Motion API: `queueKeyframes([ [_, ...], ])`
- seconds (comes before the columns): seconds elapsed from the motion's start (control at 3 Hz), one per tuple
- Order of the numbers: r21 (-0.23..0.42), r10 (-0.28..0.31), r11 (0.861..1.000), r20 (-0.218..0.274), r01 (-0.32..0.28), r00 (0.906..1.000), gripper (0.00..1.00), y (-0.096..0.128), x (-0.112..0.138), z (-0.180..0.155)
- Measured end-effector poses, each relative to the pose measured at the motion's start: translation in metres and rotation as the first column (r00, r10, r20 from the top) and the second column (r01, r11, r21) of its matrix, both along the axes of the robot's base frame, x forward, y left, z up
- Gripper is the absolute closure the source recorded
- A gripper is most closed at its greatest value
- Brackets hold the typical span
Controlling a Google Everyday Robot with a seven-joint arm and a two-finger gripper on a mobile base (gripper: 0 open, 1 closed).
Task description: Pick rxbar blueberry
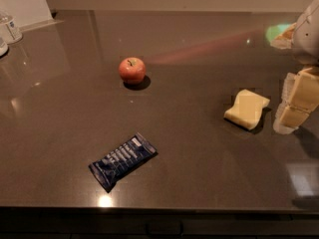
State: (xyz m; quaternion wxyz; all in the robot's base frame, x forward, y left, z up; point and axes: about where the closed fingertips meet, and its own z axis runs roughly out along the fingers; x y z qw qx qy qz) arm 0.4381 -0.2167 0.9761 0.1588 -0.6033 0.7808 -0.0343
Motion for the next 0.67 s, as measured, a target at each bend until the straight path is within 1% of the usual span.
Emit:
queueKeyframes([
  [0.33, 0.0, 0.0, 1.0, 0.0, 0.0, 1.0, 0.0, 0.0, 0.0, 0.0],
  [0.67, 0.018, 0.024, 1.0, 0.007, -0.024, 0.9997, 0.0, 0.0081, 0.0018, 0.0005],
])
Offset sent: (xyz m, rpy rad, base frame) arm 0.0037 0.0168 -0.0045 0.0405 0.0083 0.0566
